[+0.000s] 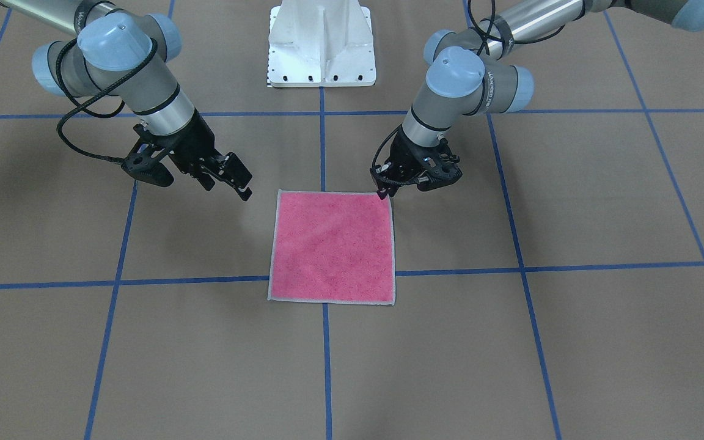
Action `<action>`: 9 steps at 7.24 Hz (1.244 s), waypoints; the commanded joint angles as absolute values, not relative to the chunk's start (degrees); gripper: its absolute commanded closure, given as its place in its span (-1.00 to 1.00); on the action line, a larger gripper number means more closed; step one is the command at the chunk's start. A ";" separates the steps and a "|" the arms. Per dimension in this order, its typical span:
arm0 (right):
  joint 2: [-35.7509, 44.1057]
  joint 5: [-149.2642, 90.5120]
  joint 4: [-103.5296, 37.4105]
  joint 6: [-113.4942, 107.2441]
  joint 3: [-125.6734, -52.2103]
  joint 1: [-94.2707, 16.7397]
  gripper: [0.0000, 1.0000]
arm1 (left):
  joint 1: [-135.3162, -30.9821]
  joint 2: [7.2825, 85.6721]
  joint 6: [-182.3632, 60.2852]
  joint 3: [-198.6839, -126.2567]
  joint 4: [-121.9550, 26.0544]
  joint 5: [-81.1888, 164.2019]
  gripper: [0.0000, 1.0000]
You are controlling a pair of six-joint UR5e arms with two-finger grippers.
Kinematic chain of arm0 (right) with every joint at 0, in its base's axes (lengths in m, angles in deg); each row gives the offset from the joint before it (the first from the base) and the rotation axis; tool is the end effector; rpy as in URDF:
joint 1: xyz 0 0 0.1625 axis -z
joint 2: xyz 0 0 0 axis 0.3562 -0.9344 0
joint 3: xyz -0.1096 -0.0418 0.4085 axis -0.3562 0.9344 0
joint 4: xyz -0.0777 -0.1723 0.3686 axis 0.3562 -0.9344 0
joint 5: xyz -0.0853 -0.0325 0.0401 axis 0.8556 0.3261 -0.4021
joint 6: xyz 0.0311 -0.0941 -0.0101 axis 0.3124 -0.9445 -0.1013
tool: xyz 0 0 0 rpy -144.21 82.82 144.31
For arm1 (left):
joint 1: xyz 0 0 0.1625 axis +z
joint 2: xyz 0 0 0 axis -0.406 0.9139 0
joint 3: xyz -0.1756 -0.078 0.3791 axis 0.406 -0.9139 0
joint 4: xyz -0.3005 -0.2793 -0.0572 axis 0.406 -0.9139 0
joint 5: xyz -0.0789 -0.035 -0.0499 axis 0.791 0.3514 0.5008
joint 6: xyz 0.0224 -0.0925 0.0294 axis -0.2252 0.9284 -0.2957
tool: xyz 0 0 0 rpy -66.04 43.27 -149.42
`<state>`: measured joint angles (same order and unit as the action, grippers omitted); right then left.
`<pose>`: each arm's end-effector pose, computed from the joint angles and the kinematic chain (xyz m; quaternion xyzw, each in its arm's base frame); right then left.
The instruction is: Fold towel twice with both arms
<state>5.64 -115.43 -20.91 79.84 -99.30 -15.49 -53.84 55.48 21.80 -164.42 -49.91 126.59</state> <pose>-0.4312 -0.4426 0.2930 -0.0242 -0.5152 0.2552 0.8178 0.5292 -0.4249 0.2925 -0.0275 0.5078 -0.2073 0.8357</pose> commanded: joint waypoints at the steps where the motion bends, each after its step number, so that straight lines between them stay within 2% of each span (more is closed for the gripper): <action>1: 5.61 -115.34 -20.91 79.87 -99.31 -15.35 -0.98 | -53.84 55.45 21.70 -164.40 -49.88 126.58 1.00; 5: 6.13 -105.69 -22.22 85.45 -98.95 -7.99 -0.97 | -53.84 55.45 21.70 -164.40 -49.97 126.58 1.00; 8: 9.46 -103.48 -29.25 95.39 -97.91 -3.75 -0.82 | -53.92 55.45 21.79 -164.40 -49.97 126.58 1.00; 9: 12.00 -101.47 -29.26 97.60 -95.38 -2.96 -0.70 | -53.92 55.45 21.79 -164.40 -49.97 126.58 1.00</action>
<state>9.45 -103.27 -28.36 94.23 -97.65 -4.23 -53.88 55.45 21.78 -164.40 -49.97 126.58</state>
